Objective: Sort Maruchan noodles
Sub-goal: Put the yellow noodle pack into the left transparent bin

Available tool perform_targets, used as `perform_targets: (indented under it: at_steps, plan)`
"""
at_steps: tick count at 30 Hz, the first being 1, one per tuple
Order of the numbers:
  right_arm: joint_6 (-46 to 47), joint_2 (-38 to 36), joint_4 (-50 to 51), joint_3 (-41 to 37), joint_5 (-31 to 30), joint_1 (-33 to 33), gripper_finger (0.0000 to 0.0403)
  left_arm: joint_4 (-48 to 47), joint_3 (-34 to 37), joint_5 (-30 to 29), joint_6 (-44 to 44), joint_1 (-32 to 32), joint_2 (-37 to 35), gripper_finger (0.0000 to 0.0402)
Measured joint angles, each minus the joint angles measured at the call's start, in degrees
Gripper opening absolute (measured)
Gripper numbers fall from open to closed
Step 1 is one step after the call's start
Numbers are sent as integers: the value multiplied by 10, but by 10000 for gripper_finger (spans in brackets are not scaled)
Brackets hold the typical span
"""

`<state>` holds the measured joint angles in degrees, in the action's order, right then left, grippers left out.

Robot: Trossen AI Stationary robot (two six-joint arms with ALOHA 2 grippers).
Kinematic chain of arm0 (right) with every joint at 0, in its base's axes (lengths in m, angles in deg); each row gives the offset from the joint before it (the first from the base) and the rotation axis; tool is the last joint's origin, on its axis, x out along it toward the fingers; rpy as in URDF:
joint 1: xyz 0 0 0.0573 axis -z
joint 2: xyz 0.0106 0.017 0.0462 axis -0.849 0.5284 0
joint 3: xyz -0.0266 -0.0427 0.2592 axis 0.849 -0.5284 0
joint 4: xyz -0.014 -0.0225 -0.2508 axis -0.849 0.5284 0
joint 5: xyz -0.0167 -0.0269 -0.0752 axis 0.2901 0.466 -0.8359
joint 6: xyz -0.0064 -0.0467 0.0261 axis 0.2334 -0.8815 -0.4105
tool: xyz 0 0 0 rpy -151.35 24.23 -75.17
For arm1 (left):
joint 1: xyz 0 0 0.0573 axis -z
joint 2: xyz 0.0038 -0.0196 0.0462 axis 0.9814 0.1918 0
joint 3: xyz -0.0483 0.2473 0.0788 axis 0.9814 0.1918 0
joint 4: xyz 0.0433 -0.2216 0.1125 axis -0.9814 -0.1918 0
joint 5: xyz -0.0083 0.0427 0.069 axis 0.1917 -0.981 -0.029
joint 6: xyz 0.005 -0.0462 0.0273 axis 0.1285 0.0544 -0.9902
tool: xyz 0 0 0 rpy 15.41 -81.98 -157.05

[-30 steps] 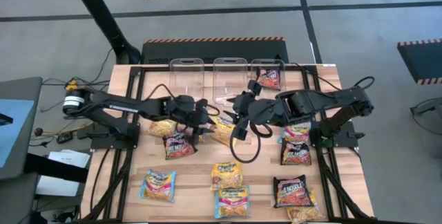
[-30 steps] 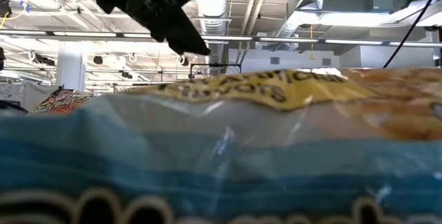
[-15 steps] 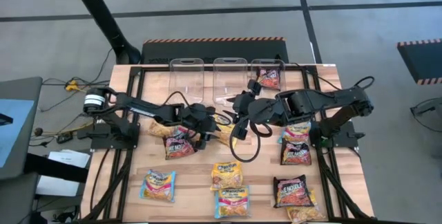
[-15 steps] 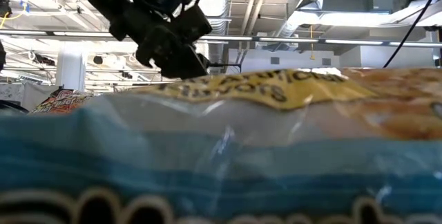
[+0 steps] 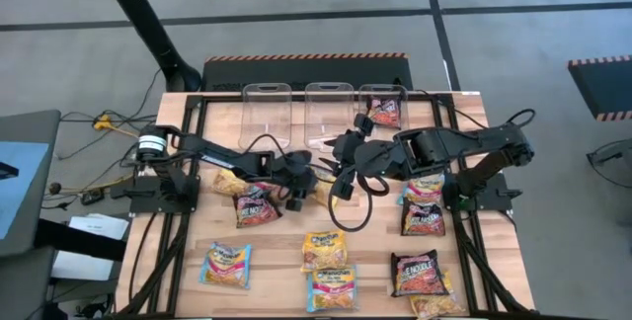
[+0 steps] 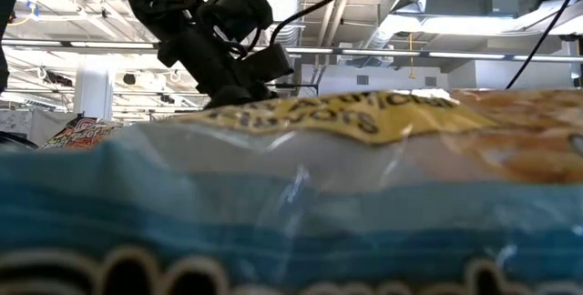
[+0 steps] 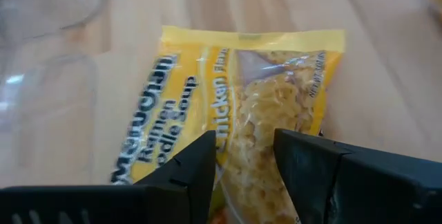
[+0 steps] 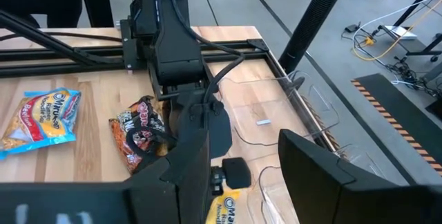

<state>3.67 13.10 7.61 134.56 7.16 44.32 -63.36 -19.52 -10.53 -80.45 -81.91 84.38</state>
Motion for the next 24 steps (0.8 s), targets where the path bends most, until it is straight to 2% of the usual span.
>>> perform_targets:
  at_steps: [5,17,20,24]
  plan:
    - [0,0,0,0,0,0,201,-17,-1,-6,3,-3,11,139]
    - [3,0,-3,0,1,0,201,-30,-4,11,70,0,47,138]
    - [3,0,-4,0,1,0,201,-26,-2,5,70,4,45,122]
    - [4,0,-4,0,1,0,201,-25,-2,14,73,6,45,67]
